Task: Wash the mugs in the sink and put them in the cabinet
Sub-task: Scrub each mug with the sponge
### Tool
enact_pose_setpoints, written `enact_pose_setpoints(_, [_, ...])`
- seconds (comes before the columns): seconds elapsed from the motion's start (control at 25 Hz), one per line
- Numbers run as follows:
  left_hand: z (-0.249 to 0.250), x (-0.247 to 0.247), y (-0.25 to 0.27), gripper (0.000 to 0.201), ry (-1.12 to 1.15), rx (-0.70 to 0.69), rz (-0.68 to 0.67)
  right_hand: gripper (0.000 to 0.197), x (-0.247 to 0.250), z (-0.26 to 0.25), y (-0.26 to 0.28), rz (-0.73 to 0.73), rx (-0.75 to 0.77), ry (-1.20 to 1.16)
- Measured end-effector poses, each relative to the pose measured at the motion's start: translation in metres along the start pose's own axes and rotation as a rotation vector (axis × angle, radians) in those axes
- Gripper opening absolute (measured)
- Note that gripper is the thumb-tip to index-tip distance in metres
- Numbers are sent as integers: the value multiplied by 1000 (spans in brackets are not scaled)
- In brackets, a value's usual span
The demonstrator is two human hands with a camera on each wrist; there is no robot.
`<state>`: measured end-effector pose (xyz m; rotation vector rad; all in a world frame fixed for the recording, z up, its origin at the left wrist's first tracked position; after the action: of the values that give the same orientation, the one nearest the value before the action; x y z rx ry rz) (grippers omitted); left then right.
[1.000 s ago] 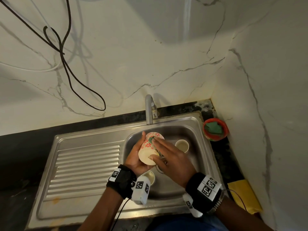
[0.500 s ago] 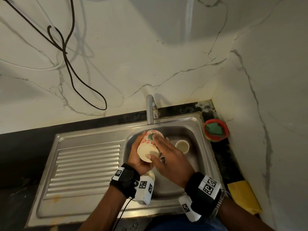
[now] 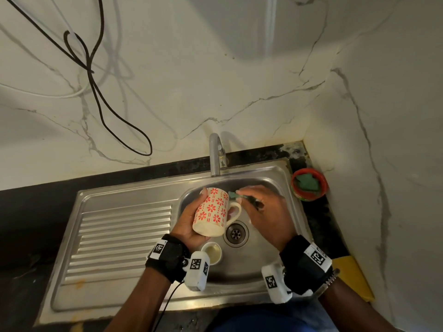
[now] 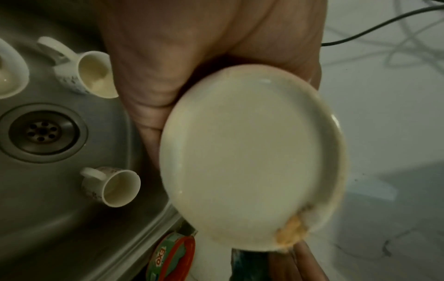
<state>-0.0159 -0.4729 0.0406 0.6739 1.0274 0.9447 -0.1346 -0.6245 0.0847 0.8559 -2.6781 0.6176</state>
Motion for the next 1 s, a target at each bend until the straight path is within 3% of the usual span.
enact_pose_setpoints(0.08, [2,-2,2,47,-72,-43,-4,18,-3,14,-5,16,-45,15])
enact_pose_setpoints(0.36, [11,1,-7,50,-67,-132,-23,11,-23,24,1,-292,-368,-155])
enact_pose_setpoints(0.44, [12,3,-8,62,-120,-146,-42,14,-24,23,0,-317,-441,-183])
enact_pose_setpoints(0.56, [16,0,-7,92,-274,-193,-64,16,-21,20,-8,-306,-402,-62])
enact_pose_setpoints(0.68, [19,-3,-7,102,-345,-222,-63,29,-19,15,-11,-350,-362,45])
enact_pose_setpoints(0.84, [20,-11,-5,85,-316,-288,-51,24,-20,6,-12,-187,-223,164])
enact_pose_setpoints(1.0, [12,-21,-4,61,-241,-415,-46,25,-20,19,-13,-7,-379,45])
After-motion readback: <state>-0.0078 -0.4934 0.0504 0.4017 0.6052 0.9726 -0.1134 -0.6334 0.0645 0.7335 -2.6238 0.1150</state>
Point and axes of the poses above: each hand's wrist, its own y-axis away from the middle knuckle, its own x-axis out of the back of the hand, z = x × y, the point moved 6 cm from there along -y, towards the middle knuckle, and after that the axes turned 13 degrees about z, right-handed, at the moved point
